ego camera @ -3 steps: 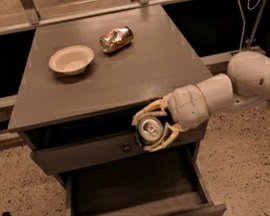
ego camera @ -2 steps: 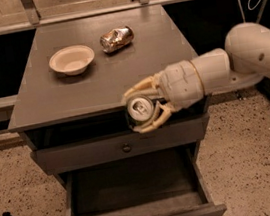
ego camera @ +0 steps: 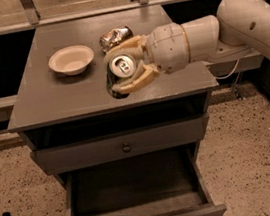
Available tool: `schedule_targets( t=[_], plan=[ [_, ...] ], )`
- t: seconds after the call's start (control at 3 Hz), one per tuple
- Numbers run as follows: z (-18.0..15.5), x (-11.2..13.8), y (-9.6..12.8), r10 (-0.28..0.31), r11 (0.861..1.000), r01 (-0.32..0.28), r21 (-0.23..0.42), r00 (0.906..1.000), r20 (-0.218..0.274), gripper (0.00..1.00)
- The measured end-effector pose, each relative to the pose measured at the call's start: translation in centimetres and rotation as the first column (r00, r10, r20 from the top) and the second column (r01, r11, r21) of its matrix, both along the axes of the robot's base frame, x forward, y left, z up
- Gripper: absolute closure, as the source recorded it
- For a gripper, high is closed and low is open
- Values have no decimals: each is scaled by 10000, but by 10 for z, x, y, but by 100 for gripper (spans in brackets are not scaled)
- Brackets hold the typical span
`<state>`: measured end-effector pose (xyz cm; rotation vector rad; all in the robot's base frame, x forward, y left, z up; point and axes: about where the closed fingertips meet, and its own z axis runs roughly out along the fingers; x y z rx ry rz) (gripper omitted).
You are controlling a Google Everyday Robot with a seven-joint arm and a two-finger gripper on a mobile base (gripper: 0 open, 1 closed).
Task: Pick green can from middle drawer and place on counter
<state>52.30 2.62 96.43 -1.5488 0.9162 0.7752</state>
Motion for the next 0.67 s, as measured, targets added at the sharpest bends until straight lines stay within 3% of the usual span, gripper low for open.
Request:
schedule_targets(
  t=[0.33,0.67],
  plan=[
    [-6,39,2,-1679,9828,1788,465,9694,-1792,100],
    [-9,85,5,-3430,9334,3587,83,8987,-2732,100]
  ],
)
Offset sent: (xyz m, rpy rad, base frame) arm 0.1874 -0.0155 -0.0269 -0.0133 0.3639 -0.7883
